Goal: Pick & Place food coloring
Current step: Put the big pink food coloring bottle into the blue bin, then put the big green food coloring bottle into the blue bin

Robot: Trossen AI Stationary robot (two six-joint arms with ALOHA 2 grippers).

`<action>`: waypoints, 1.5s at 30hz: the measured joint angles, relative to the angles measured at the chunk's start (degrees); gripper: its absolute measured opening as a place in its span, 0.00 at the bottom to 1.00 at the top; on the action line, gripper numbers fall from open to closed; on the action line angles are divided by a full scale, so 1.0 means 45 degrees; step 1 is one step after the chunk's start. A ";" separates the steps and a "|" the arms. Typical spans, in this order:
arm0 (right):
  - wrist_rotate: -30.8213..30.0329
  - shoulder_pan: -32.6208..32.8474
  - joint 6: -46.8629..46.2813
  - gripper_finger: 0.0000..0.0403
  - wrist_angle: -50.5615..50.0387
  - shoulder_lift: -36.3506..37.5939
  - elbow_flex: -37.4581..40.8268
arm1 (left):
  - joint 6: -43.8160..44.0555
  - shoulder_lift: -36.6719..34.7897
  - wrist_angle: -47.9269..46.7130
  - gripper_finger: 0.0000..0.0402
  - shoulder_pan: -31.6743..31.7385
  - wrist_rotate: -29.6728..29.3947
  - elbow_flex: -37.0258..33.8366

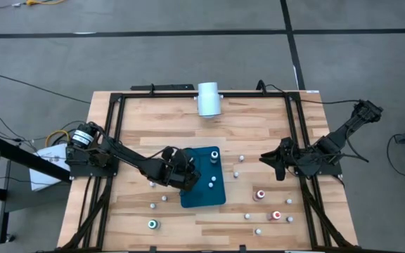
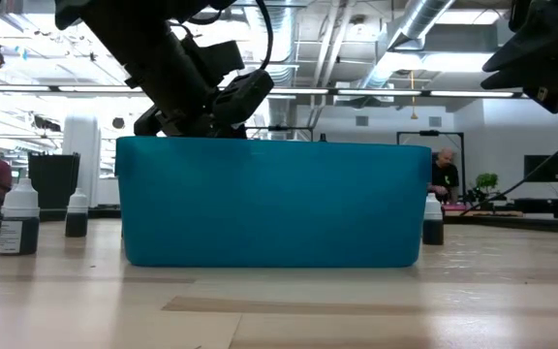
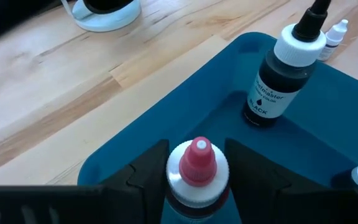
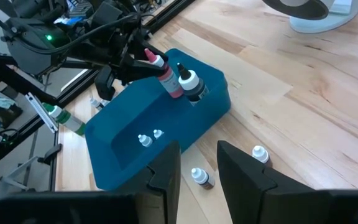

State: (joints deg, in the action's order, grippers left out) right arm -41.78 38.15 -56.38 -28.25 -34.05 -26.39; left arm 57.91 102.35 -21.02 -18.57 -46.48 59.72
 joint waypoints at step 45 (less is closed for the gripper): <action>-0.0005 0.0000 -0.0016 0.23 0.0000 0.0003 0.0000 | -0.0422 -0.3467 -0.0004 0.63 -0.0097 0.0835 -0.0020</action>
State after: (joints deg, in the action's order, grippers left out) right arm -41.80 38.15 -56.45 -28.25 -34.04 -26.39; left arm 56.01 86.74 -21.03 -19.00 -42.72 59.64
